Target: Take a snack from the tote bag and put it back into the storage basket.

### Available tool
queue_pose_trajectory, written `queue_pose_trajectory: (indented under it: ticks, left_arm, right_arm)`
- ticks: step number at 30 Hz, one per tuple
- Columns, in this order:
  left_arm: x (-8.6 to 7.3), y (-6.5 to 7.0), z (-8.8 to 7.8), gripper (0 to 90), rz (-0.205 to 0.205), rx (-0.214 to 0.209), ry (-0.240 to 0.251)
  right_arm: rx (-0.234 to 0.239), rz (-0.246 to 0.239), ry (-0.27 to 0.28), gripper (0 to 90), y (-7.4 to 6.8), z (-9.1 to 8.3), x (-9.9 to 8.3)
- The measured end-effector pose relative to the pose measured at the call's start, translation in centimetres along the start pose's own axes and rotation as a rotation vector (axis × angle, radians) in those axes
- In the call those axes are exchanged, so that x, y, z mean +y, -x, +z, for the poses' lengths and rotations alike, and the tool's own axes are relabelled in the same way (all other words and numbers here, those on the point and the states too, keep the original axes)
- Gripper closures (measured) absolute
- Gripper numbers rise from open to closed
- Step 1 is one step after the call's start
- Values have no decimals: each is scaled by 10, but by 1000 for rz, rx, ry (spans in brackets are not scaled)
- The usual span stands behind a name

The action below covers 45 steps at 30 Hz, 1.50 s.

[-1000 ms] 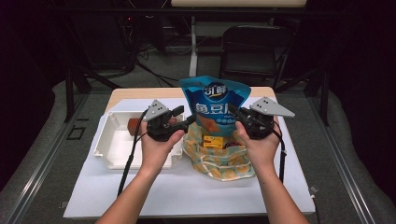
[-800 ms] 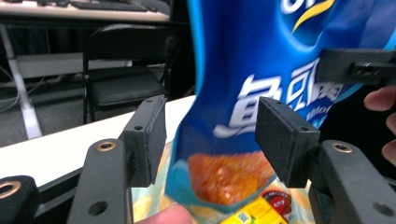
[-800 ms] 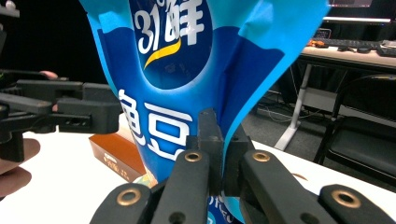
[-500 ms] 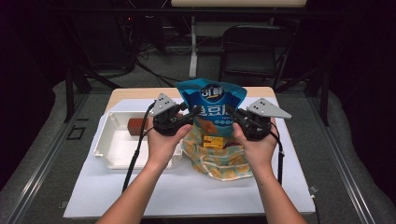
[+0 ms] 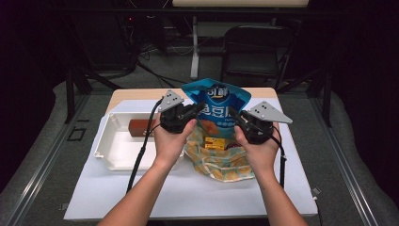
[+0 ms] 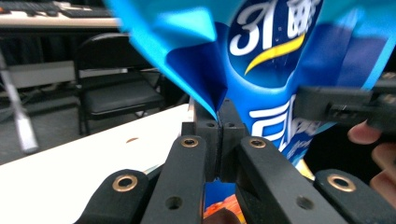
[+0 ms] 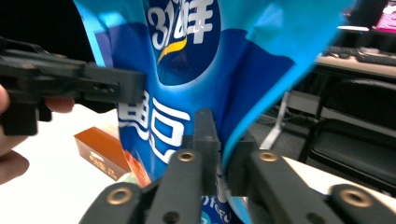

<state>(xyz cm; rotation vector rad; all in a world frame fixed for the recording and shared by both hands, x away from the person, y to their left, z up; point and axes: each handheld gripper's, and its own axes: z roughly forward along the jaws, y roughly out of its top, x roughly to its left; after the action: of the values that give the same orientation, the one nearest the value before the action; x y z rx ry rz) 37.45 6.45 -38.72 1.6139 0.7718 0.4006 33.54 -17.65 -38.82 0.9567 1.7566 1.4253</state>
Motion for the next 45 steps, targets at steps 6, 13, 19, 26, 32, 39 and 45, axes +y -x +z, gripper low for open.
queue_pose_trajectory:
  ticks: [6,13,19,26,32,39,45]
  left_arm:
    - [1,7,5,900,-5,-40,-6]
    - [6,14,9,900,-28,-64,20]
    - [12,18,10,900,-36,-76,32]
    - [20,20,4,900,-44,-82,59]
    - [21,15,-9,900,-27,-64,63]
    - [18,0,-28,900,-46,-41,78]
    - [15,-12,-46,900,-55,-20,99]
  right_arm:
    - [-40,47,-5,530,3,-9,-19]
    - [-66,96,-37,427,5,-28,-60]
    - [-53,143,-106,428,11,-34,-101]
    - [-54,153,-150,423,11,-33,-117]
    - [-59,147,-163,420,10,-31,-121]
    - [-68,137,-180,420,12,-32,-124]
    - [-73,148,-184,420,14,-33,-126]
